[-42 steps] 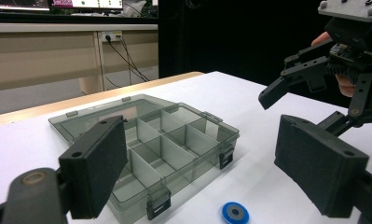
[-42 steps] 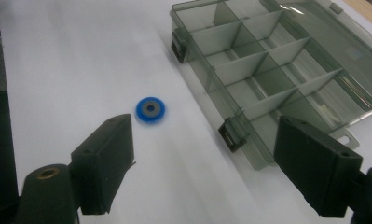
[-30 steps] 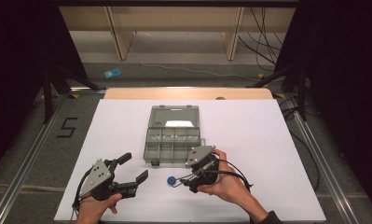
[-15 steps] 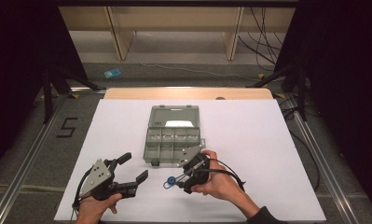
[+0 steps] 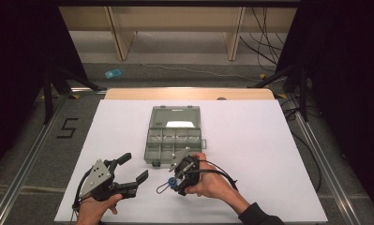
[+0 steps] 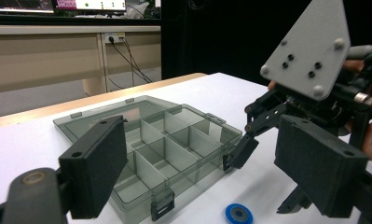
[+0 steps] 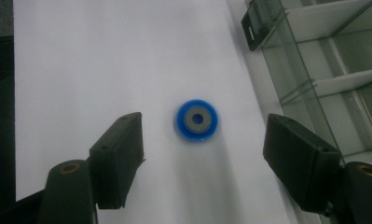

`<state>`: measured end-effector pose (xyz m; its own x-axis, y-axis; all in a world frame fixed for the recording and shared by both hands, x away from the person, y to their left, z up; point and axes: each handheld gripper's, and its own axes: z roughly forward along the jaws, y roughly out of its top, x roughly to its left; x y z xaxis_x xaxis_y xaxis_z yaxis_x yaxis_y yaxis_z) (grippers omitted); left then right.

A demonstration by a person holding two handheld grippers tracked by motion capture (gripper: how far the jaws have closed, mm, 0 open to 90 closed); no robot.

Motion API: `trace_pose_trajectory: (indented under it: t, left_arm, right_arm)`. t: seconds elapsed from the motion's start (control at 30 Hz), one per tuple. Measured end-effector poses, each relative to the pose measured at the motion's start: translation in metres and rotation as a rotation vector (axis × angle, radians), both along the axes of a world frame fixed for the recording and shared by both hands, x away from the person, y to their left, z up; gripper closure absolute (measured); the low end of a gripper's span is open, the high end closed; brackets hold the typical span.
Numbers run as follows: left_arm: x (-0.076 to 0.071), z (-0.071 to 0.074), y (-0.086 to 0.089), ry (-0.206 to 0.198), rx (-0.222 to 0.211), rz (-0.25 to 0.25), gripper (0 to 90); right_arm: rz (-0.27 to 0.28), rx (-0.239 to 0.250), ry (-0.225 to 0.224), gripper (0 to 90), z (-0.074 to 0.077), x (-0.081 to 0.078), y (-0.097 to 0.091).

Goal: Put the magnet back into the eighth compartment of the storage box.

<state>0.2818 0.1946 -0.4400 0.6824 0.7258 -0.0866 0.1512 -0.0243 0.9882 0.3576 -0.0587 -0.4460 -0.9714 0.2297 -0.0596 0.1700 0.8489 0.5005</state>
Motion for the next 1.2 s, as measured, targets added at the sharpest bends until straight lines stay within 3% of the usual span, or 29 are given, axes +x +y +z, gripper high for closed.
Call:
trace_pose_trajectory:
  t: [0.6,1.2]
  left_arm:
    - [0.000,0.001,0.000,-0.002,-0.007,0.002,16.4]
    - [0.000,0.001,0.000,-0.009,-0.019,-0.006,16.5]
  right_arm:
    - [0.022,-0.046,0.019,36.0,-0.008,0.005,0.016]
    - [0.039,-0.103,0.041,48.2,-0.020,0.014,0.024]
